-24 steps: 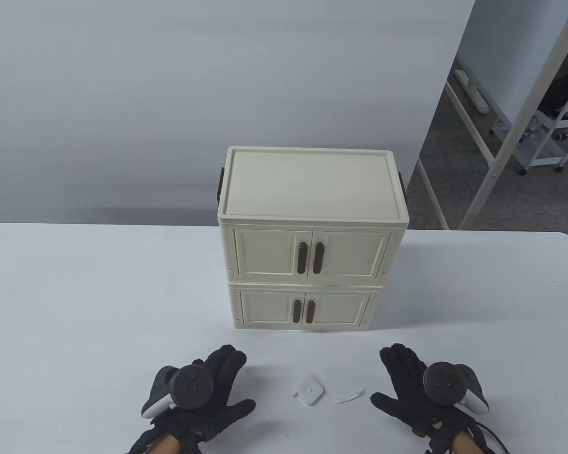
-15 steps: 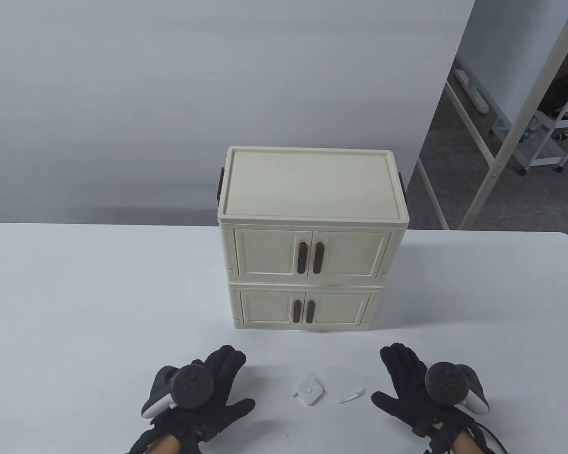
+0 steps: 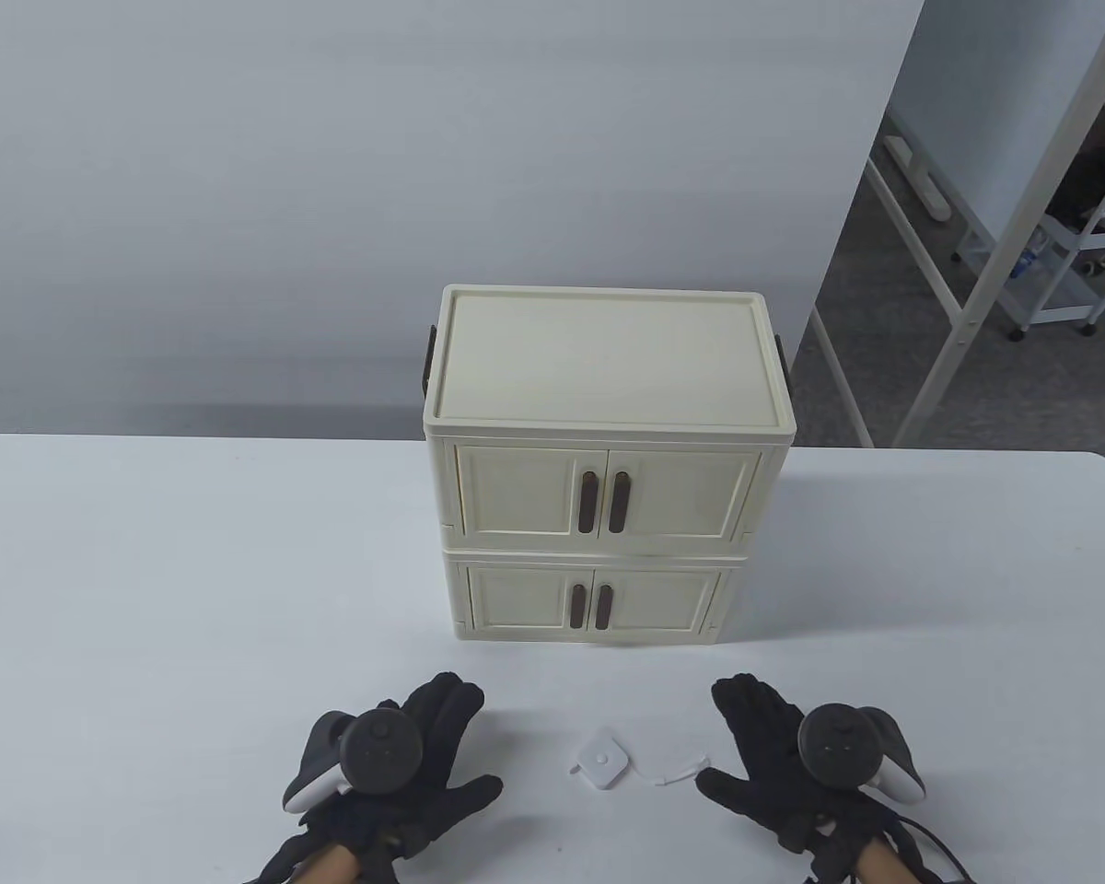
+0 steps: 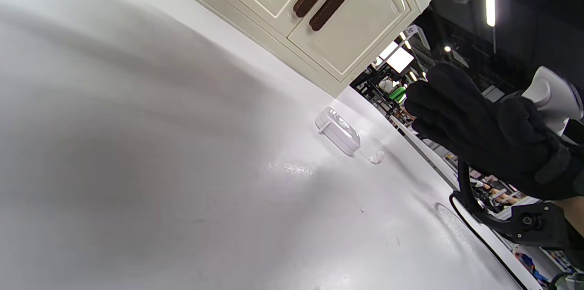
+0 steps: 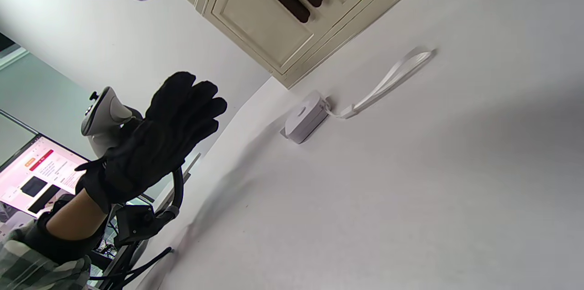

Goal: Stretch auto-lock soft tape measure across cabinet tops

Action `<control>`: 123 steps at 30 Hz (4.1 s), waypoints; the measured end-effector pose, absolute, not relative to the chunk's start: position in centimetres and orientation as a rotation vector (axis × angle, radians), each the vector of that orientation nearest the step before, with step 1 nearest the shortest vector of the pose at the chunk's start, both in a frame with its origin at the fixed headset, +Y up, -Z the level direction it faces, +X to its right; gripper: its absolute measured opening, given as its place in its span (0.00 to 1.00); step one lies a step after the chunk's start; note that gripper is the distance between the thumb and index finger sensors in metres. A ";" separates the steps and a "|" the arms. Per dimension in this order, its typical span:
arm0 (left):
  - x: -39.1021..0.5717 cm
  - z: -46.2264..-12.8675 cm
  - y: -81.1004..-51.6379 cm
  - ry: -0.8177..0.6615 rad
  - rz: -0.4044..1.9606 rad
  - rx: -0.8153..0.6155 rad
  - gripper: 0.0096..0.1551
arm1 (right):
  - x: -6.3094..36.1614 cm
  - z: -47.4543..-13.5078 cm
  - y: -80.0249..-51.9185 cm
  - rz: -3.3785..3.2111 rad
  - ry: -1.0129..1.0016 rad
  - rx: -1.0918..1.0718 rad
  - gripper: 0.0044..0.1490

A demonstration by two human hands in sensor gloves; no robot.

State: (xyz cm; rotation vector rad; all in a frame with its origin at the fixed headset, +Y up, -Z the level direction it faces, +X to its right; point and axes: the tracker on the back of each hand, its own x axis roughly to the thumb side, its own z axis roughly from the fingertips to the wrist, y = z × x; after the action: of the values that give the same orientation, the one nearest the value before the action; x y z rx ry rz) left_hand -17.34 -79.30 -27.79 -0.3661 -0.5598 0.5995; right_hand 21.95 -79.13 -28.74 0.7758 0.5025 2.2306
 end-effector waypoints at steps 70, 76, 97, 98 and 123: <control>-19.9 -31.5 -66.4 -0.419 0.765 0.540 0.25 | 15.0 -33.8 -64.6 1.566 0.123 0.397 0.34; -21.5 -35.3 -58.5 -0.260 0.683 0.634 0.25 | 19.3 -35.6 -57.7 1.607 -0.067 0.332 0.34; -20.4 -38.6 -55.6 -0.177 0.686 0.600 0.25 | 28.6 -38.4 -55.3 1.569 -0.201 0.035 0.36; -20.4 -38.6 -55.6 -0.176 0.689 0.599 0.25 | 28.3 -38.5 -55.3 1.559 -0.195 0.038 0.36; -19.7 -35.2 -59.6 -0.272 0.773 0.511 0.25 | 25.2 -36.4 -57.4 1.595 -0.131 0.197 0.34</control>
State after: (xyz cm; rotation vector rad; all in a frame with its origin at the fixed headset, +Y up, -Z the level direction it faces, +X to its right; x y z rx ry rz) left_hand -19.69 -59.61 -35.22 0.5108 -0.2715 0.7735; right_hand 25.19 -57.35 -36.43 0.1967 -0.1310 1.5954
